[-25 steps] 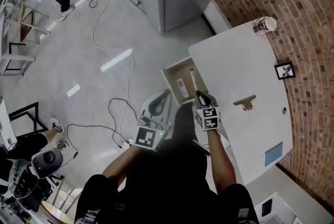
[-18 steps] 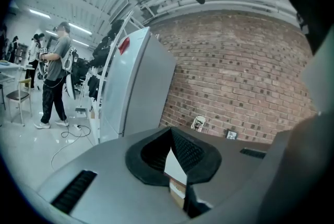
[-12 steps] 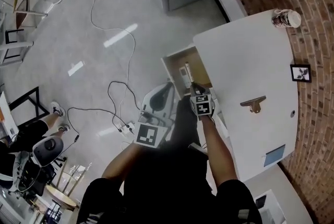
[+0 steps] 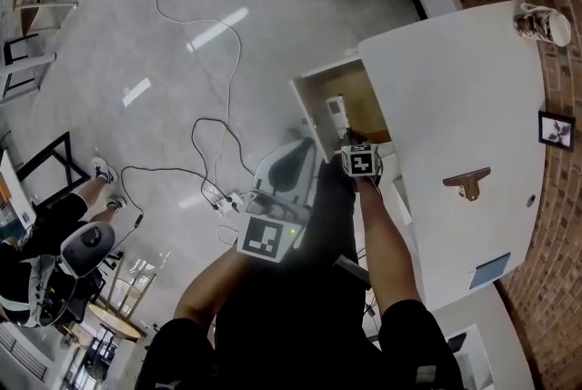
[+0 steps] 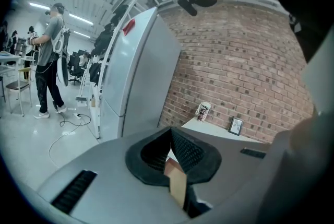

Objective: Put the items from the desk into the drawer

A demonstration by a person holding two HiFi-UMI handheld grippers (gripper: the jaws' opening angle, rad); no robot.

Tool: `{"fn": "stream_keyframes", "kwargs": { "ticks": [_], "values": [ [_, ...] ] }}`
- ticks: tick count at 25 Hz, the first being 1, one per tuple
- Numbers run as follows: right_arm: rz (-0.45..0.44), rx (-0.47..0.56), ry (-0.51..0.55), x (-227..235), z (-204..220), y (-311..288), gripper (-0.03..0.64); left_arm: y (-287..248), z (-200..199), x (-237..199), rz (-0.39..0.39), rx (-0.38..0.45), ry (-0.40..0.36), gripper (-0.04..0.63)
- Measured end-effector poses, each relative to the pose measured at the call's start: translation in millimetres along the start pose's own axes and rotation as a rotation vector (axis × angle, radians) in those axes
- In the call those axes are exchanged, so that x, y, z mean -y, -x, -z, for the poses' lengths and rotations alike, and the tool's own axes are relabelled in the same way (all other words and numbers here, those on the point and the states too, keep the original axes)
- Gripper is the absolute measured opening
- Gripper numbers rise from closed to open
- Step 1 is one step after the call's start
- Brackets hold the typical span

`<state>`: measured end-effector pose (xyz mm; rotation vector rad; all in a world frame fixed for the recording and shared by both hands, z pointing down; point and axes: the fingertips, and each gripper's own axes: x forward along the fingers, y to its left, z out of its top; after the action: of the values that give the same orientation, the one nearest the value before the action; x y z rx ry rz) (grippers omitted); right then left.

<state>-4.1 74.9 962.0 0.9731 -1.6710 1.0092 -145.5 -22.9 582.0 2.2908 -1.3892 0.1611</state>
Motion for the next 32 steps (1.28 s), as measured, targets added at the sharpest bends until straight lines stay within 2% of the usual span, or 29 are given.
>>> {"fn": "stream_keyframes", "kwargs": {
  "ticks": [5, 9, 14, 17, 22, 32],
  "values": [
    [0.013, -0.073, 0.002, 1.7, 24.5, -25.4, 0.061, 3.0, 15.4, -11.9, -0.017, -0.028, 0.003, 0.002],
    [0.009, -0.065, 0.011, -1.4, 22.6, -31.8, 0.061, 7.3, 20.8, -15.5, -0.021, -0.037, 0.004, 0.002],
    [0.048, -0.092, -0.025, 3.6, 29.0, -35.9, 0.061, 10.5, 20.1, -15.0, -0.02, -0.034, 0.009, 0.002],
    [0.044, -0.086, -0.035, 2.7, 30.2, -36.8, 0.101, 12.4, 21.0, -14.1, -0.016, -0.039, 0.009, 0.002],
    [0.047, -0.086, -0.02, -1.4, 34.4, -29.7, 0.1, 14.4, 18.2, -14.0, -0.02, -0.026, 0.011, 0.003],
    [0.056, 0.037, -0.019, -7.8, 9.8, 27.6, 0.009, 22.5, -12.4, -5.0, -0.015, 0.019, 0.018, 0.003]
  ]
}}
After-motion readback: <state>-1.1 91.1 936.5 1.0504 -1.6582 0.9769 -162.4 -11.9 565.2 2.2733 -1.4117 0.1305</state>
